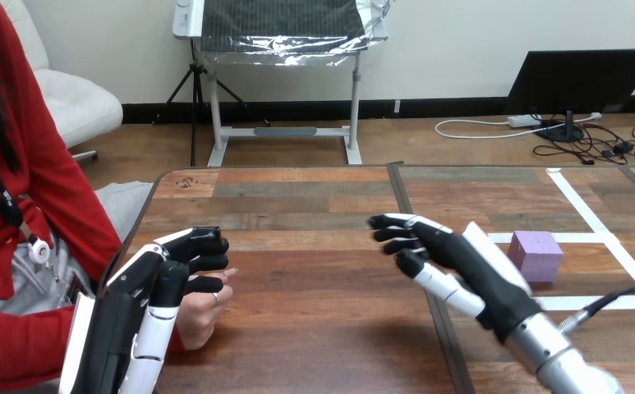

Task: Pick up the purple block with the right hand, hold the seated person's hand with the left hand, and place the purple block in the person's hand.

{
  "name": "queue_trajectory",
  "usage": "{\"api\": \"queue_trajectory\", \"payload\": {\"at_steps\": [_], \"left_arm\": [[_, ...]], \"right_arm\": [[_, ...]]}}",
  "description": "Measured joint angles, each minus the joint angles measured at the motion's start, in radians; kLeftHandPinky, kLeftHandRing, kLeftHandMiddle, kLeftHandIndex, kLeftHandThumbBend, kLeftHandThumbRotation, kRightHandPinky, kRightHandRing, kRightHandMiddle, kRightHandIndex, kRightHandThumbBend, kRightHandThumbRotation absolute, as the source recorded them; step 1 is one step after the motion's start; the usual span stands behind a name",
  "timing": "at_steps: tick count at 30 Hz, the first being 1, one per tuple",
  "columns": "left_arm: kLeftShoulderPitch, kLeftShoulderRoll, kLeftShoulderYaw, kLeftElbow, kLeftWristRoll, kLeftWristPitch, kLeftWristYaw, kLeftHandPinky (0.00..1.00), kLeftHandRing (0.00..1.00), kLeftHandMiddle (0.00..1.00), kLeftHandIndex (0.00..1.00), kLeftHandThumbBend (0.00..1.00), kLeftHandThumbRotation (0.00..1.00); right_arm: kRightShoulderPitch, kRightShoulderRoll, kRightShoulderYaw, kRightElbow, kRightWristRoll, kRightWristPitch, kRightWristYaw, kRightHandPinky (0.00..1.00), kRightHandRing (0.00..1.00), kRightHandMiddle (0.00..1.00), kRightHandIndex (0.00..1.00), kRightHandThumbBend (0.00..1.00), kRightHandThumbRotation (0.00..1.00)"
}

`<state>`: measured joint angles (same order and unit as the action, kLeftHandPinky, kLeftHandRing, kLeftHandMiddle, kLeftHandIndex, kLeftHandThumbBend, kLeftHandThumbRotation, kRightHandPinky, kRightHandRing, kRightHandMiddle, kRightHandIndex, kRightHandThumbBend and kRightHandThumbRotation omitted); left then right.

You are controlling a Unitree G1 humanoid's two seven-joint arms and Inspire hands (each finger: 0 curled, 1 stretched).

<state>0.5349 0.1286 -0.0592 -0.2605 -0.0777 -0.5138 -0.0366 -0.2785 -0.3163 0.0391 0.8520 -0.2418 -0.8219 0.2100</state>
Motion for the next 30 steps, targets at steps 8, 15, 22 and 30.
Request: {"api": "queue_trajectory", "payload": {"at_steps": [8,15,22,30], "left_arm": [[0.000,-0.001,0.000,0.006,-0.013,0.000,-0.008,0.64,0.71,0.71,0.68,0.60,0.91],[0.001,-0.001,-0.001,0.023,-0.020,0.000,-0.013,0.64,0.71,0.71,0.68,0.60,0.90],[0.004,-0.002,-0.001,0.033,-0.025,0.000,-0.014,0.63,0.71,0.70,0.68,0.57,0.89],[0.005,-0.003,-0.001,0.033,-0.028,0.000,-0.014,0.64,0.72,0.71,0.68,0.52,0.89]], "right_arm": [[-0.095,-0.051,0.036,0.144,-0.128,0.011,-0.137,0.64,0.75,0.79,0.82,0.80,0.94],[-0.165,-0.082,0.085,0.243,-0.227,0.045,-0.238,0.65,0.76,0.80,0.83,0.84,0.94],[-0.226,-0.093,0.137,0.315,-0.309,0.091,-0.329,0.67,0.77,0.81,0.84,0.87,0.98],[-0.279,-0.094,0.180,0.371,-0.359,0.136,-0.391,0.67,0.78,0.81,0.85,0.86,1.00]]}}
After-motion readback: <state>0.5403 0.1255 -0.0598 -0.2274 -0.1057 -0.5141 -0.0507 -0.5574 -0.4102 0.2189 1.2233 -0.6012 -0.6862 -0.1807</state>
